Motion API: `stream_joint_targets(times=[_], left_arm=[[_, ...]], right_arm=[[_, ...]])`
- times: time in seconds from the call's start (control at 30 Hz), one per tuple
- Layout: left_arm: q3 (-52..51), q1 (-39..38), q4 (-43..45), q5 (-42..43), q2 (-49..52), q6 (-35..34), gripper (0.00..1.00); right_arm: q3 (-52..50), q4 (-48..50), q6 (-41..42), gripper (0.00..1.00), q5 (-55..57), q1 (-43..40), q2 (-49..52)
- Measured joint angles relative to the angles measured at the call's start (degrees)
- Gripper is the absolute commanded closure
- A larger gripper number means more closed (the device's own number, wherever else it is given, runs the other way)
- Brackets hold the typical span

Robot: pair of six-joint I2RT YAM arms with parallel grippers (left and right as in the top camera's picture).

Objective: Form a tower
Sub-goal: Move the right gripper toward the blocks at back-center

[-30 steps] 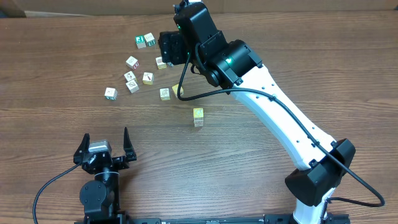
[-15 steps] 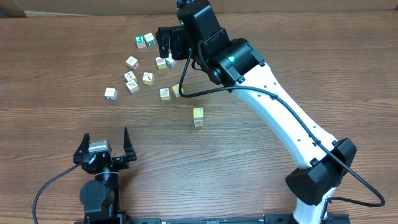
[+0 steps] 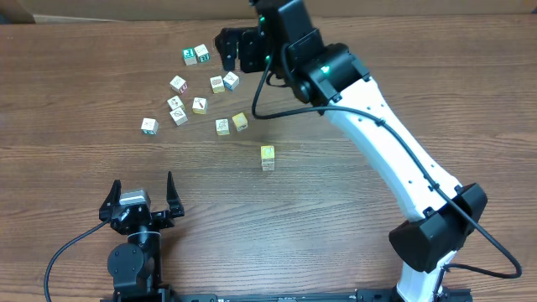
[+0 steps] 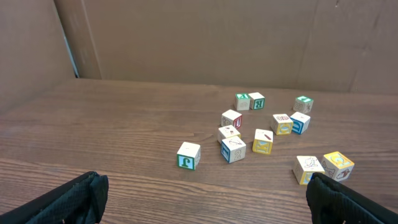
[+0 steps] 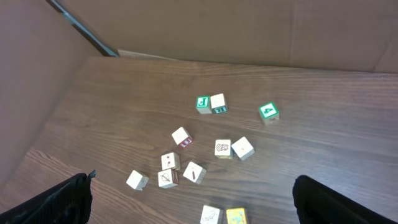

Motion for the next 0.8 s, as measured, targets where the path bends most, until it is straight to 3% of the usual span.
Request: stream_joint_targets(times=[0.6, 0.8], left_arm=[[0.0, 0.0, 0.0, 0.0, 0.0, 0.0, 0.0], [0.0, 0.0, 0.0, 0.0, 0.0, 0.02, 0.0]], right_arm=[[0.13, 6.8, -7.34, 0.0, -3.02, -0.59, 16.13], [0.13, 10.08, -9.94, 0.05, -3.26, -0.55, 21.24]])
